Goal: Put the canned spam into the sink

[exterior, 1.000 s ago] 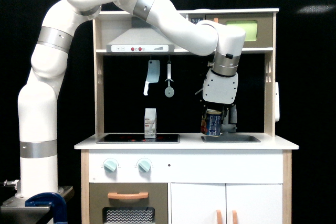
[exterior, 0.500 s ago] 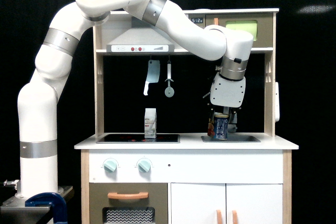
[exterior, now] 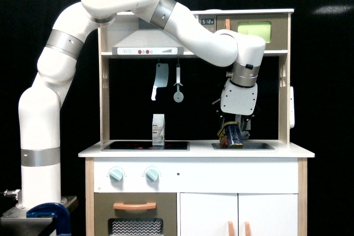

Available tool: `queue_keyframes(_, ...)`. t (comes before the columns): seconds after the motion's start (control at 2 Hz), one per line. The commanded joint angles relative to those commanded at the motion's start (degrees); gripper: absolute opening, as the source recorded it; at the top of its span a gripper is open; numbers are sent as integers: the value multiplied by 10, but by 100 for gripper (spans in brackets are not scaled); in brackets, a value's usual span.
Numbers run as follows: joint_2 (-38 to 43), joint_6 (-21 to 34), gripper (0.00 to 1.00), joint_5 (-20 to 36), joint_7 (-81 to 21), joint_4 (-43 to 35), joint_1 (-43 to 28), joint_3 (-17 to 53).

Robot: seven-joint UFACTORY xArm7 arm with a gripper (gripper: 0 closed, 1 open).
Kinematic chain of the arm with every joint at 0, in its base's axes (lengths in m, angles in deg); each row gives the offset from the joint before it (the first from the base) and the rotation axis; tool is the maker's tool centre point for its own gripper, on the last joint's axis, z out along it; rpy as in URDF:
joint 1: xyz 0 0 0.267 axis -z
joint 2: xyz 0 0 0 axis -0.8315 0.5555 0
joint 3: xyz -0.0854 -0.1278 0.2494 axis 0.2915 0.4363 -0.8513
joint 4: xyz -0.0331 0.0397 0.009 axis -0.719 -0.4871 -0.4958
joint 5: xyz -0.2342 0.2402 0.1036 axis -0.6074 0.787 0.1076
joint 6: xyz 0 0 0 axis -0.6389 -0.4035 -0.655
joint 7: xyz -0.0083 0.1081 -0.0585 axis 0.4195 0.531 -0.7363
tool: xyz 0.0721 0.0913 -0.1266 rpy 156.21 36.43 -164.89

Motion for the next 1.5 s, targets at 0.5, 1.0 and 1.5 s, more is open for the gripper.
queue_keyframes(0.5,-18,-4,100,-4,-3,22,7,-6)
queue_keyframes(1.0,-116,11,100,-25,-26,118,44,-9)
queue_keyframes(1.5,-249,103,100,-74,-75,194,106,32)
